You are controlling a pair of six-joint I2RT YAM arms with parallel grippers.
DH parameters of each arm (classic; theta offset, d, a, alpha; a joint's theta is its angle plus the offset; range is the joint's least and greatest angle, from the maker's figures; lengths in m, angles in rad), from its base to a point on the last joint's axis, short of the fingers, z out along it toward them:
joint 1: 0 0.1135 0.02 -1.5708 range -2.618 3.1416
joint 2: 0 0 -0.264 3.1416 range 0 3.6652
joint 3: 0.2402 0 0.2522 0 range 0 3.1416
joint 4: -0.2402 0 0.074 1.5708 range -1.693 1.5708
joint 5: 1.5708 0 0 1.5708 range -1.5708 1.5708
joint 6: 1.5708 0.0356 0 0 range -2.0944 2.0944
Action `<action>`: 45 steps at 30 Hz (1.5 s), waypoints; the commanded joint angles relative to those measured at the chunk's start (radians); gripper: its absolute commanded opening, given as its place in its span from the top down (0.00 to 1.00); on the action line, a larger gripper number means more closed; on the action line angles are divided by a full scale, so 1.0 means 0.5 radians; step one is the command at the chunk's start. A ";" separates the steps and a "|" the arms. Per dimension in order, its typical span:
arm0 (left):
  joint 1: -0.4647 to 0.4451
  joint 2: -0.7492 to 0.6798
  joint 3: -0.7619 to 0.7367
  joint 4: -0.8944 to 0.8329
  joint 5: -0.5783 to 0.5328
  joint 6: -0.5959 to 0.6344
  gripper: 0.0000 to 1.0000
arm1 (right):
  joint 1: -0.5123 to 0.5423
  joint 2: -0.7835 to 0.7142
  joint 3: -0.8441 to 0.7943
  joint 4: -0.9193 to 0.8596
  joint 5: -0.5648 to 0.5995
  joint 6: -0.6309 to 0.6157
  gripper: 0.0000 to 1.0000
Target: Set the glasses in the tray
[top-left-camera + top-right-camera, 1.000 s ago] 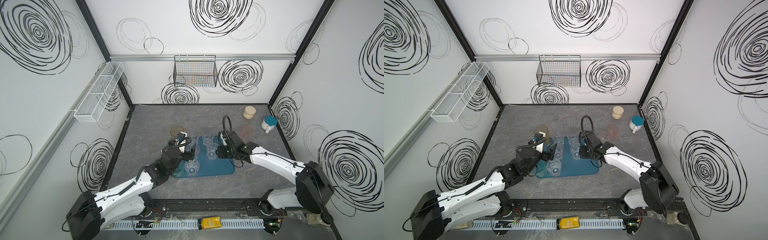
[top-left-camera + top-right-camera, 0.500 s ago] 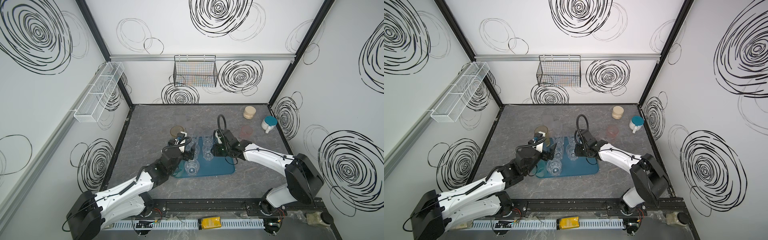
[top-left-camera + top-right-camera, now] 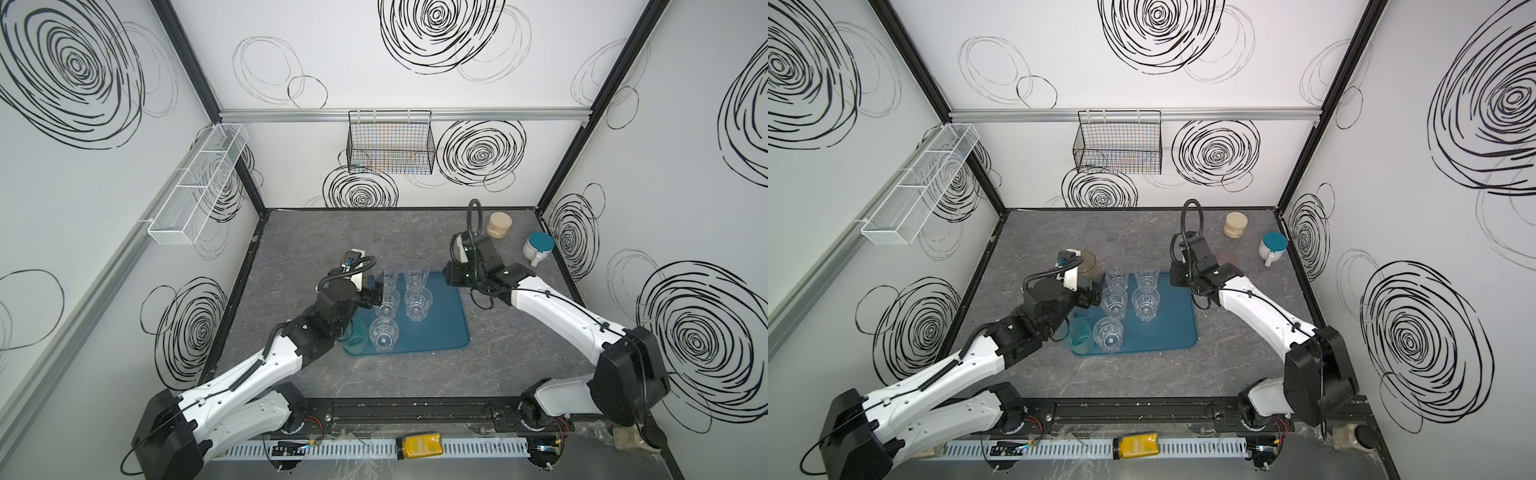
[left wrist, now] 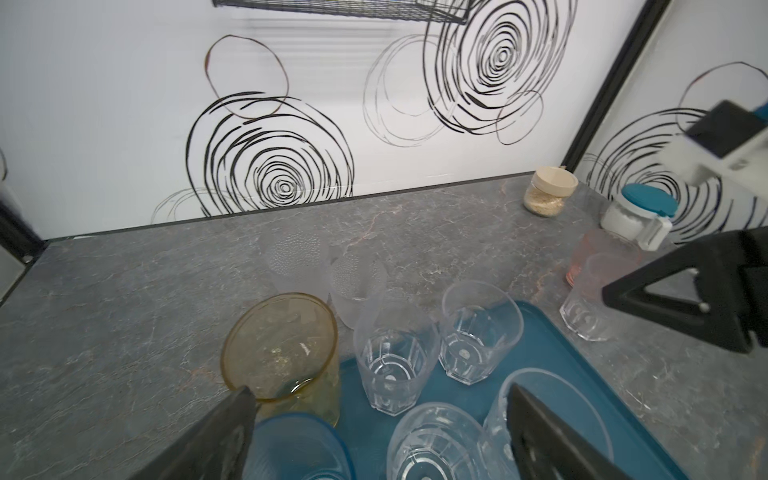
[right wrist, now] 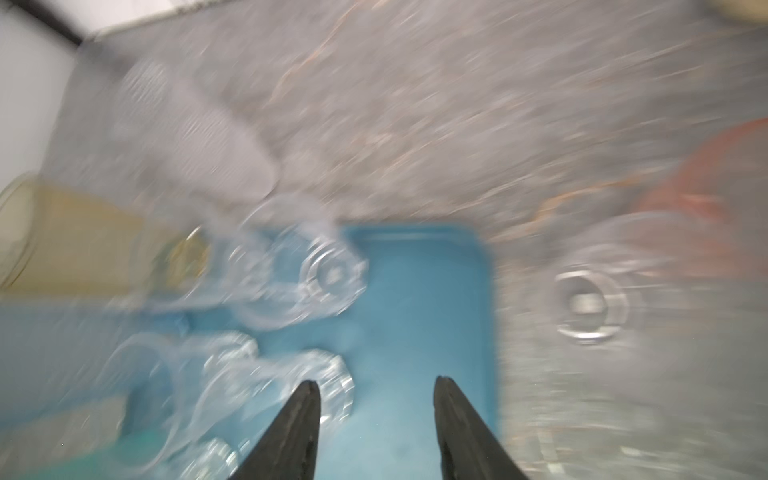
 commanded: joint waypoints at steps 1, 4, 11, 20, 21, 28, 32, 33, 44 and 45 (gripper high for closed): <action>0.159 -0.041 0.072 -0.287 0.039 -0.078 0.04 | -0.167 -0.061 -0.062 0.033 0.328 -0.066 0.48; 0.314 -0.122 0.047 -0.388 0.086 -0.053 0.04 | -0.271 -0.064 -0.091 0.081 0.534 -0.051 0.45; 0.716 -0.258 -0.063 -0.450 0.384 -0.125 0.04 | -0.559 0.085 -0.147 0.129 0.279 -0.016 0.46; 0.730 -0.250 -0.144 -0.363 0.543 -0.221 0.04 | -0.608 0.310 -0.156 0.144 0.102 -0.018 0.57; 0.732 -0.249 -0.149 -0.360 0.552 -0.225 0.04 | -0.610 0.321 -0.167 0.158 0.095 -0.019 0.59; 0.733 -0.270 -0.097 -0.429 0.527 -0.224 0.04 | -0.568 0.272 -0.167 0.131 0.072 -0.036 0.85; 0.732 -0.321 -0.086 -0.427 0.505 -0.258 0.03 | -0.505 0.145 -0.163 0.063 0.128 -0.054 0.93; 0.732 -0.332 -0.079 -0.433 0.499 -0.261 0.03 | -0.473 0.112 -0.152 0.034 0.155 -0.060 0.94; 0.395 -0.347 0.017 -0.390 0.485 -0.361 0.01 | -0.003 -0.212 -0.057 -0.255 0.363 -0.184 0.97; 0.311 -0.330 0.020 -0.377 0.440 -0.367 0.01 | 0.035 -0.224 -0.056 -0.295 0.375 -0.184 0.97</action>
